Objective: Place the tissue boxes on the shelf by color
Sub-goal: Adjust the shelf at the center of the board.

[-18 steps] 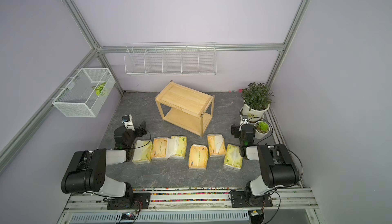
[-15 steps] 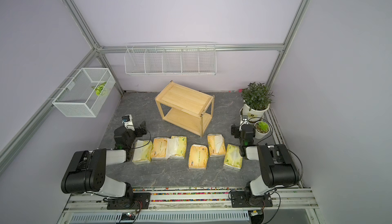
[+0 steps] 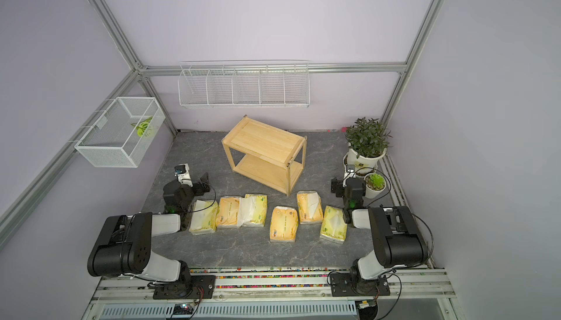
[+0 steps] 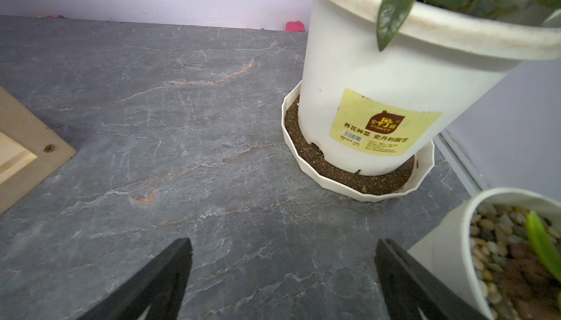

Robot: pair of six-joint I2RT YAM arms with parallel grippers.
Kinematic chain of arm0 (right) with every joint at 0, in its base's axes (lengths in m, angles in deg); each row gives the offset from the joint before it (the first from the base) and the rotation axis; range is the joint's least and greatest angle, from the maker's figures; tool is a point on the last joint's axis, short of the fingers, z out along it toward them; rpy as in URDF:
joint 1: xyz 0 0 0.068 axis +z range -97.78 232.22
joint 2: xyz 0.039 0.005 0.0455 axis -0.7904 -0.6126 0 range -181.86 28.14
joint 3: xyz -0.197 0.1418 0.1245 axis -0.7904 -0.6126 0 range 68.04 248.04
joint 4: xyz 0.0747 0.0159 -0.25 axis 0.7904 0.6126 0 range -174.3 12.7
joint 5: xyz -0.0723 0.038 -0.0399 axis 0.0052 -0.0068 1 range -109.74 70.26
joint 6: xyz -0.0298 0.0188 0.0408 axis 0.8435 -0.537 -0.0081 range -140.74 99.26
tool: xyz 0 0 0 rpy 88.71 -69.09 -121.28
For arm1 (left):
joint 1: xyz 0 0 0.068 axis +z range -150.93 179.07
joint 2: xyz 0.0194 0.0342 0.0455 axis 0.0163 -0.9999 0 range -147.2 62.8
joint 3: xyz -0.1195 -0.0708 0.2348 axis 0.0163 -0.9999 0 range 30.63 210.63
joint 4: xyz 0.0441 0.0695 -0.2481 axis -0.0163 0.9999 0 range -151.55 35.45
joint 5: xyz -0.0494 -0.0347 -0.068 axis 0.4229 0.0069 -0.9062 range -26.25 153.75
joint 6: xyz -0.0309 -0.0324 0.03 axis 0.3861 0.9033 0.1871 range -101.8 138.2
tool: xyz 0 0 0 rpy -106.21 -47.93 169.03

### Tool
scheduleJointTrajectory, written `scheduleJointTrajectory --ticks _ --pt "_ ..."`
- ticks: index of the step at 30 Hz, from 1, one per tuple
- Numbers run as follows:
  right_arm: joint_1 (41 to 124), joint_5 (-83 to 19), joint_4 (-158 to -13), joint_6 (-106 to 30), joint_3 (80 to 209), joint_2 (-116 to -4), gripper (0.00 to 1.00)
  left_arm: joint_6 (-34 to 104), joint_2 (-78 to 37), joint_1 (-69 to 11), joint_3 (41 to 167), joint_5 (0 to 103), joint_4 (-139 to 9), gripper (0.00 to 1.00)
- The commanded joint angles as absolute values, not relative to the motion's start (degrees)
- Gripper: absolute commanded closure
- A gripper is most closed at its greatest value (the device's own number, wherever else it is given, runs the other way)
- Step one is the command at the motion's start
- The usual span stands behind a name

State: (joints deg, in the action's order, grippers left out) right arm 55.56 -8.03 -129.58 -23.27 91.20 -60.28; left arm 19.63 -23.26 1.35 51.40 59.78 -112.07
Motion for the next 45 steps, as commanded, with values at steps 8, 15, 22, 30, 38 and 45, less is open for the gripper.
scheduleJointTrajectory --ticks 8,15,22,30,38,45 --pt "54.95 -9.19 -129.88 -23.54 91.51 -59.02 0.01 20.07 -23.38 1.5 52.16 59.26 -111.53 0.0" --pt "55.04 -9.05 -129.74 -22.96 91.63 -58.57 0.01 20.05 -23.4 1.53 52.23 59.25 -111.46 0.0" --pt "55.07 -5.77 -105.61 -25.41 102.57 -50.04 0.01 18.83 -19.65 1.53 54.54 57.57 -106.71 0.0" --pt "52.83 -4.53 -75.69 -51.62 119.34 -43.02 0.01 26.44 -9.39 1.52 72.02 52.97 -71.97 0.0" --pt "53.95 -26.47 -62.22 -51.22 127.9 -42.08 0.01 35.68 -13.97 1.44 86.16 35.31 -61.57 0.0" --pt "58.94 -36.54 -53.92 -52.9 131.61 -41.03 0.01 43.58 -23.94 1.44 94.73 15.77 -64.26 0.0"
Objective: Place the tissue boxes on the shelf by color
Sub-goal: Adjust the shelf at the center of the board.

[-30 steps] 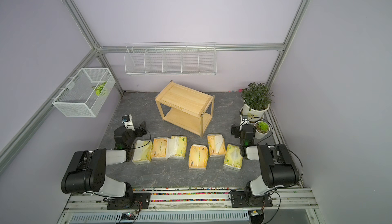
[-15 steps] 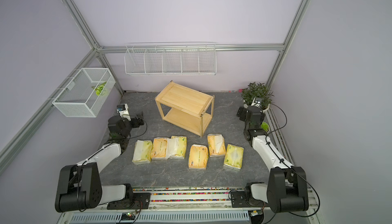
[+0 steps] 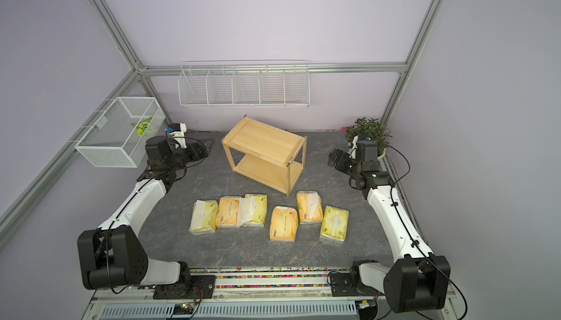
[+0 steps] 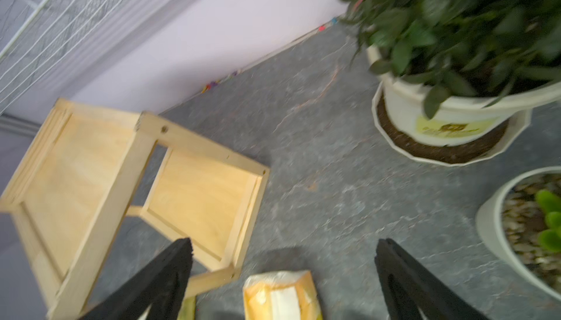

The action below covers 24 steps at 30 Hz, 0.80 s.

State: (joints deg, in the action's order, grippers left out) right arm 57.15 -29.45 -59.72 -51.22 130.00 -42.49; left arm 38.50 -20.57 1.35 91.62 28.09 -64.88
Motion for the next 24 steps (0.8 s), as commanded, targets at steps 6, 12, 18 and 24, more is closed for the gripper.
scheduleJointTrajectory --ticks 6,12,18,24 --pt "62.08 -41.36 -52.67 -55.4 133.25 -40.81 0.01 48.16 -31.25 1.4 100.63 4.77 -69.7 0.0" --pt "64.94 -43.08 -54.99 -57.93 134.72 -42.88 0.01 46.58 -38.39 1.42 108.29 0.41 -64.58 0.0" --pt "67.85 -43.71 -56.38 -59.15 138.26 -46.91 0.01 42.96 -43.61 0.25 114.46 -1.25 -58.64 0.0" --pt "68.87 -43.15 -57.42 -59.46 140.6 -50.21 0.01 38.64 -46.27 -2.22 118.4 -1.11 -52.8 0.0"
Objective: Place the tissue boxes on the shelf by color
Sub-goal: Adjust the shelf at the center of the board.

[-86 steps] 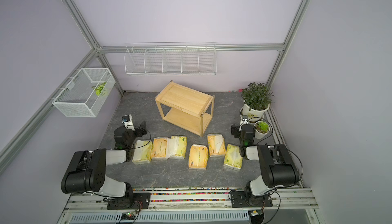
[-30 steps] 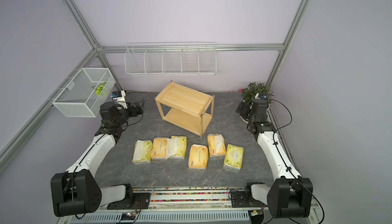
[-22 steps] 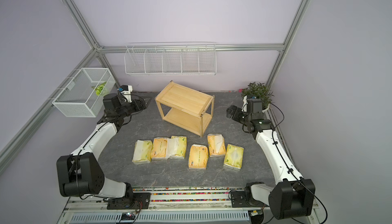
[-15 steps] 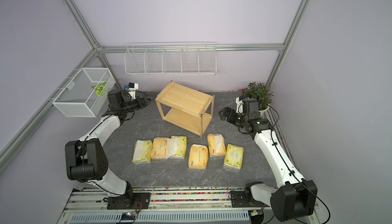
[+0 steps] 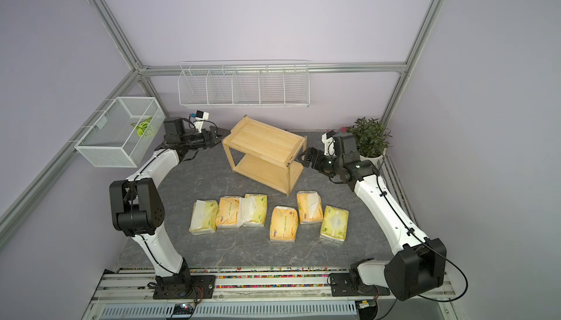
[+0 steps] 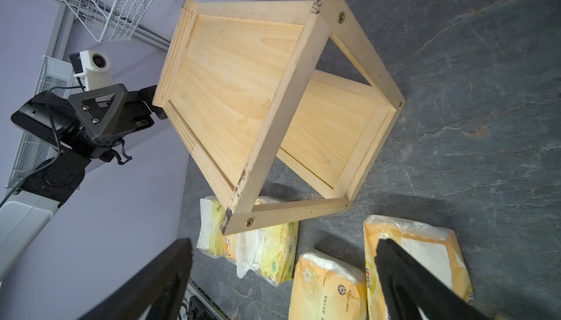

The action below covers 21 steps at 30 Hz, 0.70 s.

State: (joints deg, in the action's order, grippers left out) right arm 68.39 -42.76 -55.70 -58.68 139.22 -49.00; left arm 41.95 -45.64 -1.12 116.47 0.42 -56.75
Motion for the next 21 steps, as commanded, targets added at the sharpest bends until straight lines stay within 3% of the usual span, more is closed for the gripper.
scheduleJointTrajectory --ticks 1,21 --pt "69.0 -43.03 -57.6 -59.5 140.85 -50.71 0.01 38.42 -46.27 -2.54 118.37 -1.11 -52.76 0.0" --pt "71.27 -45.93 -54.92 -56.73 151.61 -61.5 0.01 37.77 -34.3 -3.96 105.04 -2.38 -54.29 0.0"
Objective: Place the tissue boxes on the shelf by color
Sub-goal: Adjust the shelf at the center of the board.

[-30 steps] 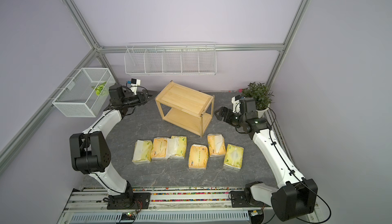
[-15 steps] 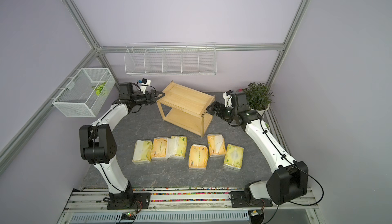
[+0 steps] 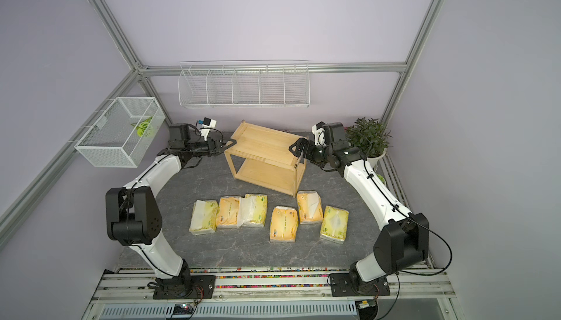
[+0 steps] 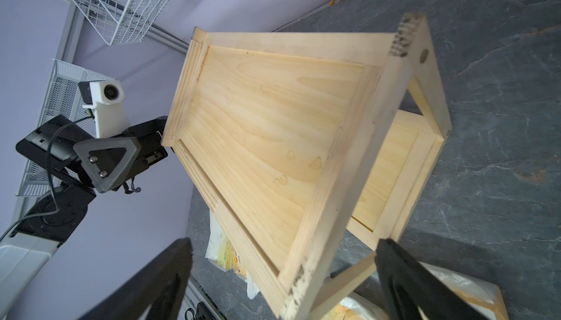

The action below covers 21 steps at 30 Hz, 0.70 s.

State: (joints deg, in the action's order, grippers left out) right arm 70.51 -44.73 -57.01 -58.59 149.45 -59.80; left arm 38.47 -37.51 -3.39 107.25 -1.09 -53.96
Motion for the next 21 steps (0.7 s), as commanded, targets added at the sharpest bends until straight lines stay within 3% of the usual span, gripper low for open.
scheduleJointTrajectory --ticks 1,14,21 --pt "71.46 -45.94 -54.53 -56.52 152.09 -61.94 0.01 38.13 -33.36 -3.92 104.01 -2.2 -54.77 0.0" --pt "73.43 -45.23 -50.35 -53.98 159.21 -67.69 0.01 41.58 -20.9 -4.1 87.99 2.22 -60.48 0.0" --pt "73.54 -42.61 -48.09 -52.37 162.25 -69.1 0.01 40.7 -18.93 -4.1 87.93 8.76 -58.1 0.0"
